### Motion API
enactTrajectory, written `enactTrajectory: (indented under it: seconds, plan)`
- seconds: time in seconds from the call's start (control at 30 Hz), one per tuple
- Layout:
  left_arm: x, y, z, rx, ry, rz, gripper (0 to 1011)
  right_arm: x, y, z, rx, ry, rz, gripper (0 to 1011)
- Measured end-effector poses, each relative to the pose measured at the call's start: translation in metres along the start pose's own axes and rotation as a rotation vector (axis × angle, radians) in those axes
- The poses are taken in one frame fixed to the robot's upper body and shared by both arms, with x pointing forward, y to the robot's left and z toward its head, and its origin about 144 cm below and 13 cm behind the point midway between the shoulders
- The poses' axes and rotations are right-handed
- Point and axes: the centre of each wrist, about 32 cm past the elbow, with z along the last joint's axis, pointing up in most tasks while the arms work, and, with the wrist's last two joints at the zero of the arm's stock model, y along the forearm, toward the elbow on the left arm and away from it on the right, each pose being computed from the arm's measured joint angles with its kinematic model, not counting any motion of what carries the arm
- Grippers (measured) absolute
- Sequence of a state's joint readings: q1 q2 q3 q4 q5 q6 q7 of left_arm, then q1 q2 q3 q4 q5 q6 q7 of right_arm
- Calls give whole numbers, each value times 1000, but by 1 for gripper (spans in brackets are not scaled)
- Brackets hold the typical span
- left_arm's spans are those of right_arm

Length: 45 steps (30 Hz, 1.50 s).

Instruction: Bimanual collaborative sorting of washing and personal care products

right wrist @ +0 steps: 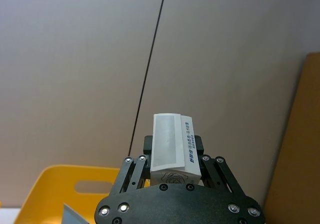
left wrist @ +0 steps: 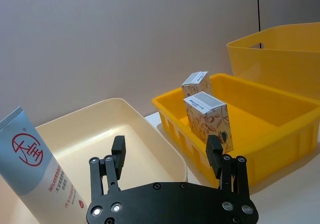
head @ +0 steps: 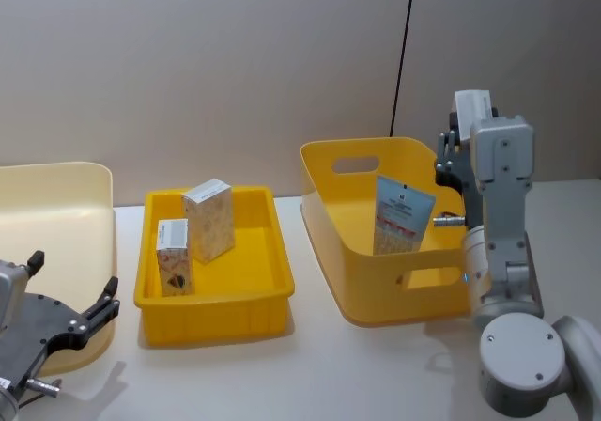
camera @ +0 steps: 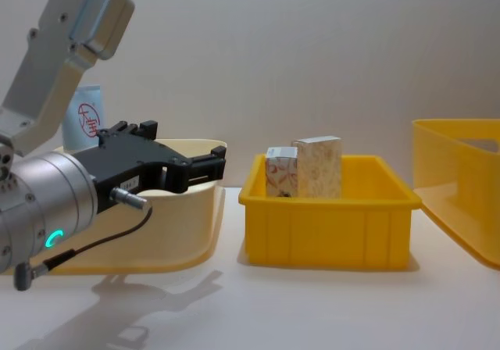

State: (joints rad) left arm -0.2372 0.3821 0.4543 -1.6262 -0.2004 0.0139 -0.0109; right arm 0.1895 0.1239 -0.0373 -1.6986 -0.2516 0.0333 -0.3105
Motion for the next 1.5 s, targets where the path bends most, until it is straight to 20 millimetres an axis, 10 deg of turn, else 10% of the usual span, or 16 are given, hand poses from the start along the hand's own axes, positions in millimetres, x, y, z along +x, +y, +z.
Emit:
enactTrajectory:
  seconds: [1.5]
  plan:
    - [0, 0, 0, 0, 0, 0, 1003, -14, 3, -11, -301, -9, 40, 439]
